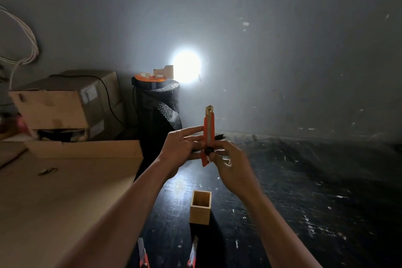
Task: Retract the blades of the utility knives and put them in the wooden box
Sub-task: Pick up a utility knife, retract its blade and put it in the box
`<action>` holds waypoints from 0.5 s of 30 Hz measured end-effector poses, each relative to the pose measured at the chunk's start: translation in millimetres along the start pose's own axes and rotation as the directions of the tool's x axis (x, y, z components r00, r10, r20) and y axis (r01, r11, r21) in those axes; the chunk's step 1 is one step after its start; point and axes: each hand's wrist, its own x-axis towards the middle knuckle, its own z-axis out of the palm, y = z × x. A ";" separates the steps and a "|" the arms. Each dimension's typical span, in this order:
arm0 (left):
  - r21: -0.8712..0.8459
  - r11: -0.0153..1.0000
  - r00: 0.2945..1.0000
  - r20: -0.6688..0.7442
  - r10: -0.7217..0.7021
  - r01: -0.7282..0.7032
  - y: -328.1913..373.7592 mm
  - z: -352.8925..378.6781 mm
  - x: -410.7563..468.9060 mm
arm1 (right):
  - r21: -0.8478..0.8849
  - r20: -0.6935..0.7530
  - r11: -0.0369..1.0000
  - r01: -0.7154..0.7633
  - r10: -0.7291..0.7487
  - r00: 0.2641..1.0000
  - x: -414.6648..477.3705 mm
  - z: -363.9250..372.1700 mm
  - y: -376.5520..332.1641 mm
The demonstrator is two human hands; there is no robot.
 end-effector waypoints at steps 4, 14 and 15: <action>-0.026 1.000 1.000 -0.023 -0.002 0.002 -6.7 -1.2 -1.1 | 0.024 0.007 1.000 0.006 -0.006 1.000 -0.5 1.1 4.8; -0.033 0.995 0.995 0.032 -0.089 0.090 -46.6 -12.1 2.5 | 0.006 0.025 0.997 -0.080 0.080 0.996 4.4 23.5 40.8; -0.037 0.994 0.994 0.030 -0.106 0.107 -49.1 -11.9 -0.7 | 0.006 -0.004 0.997 -0.072 0.072 0.997 4.4 22.8 37.7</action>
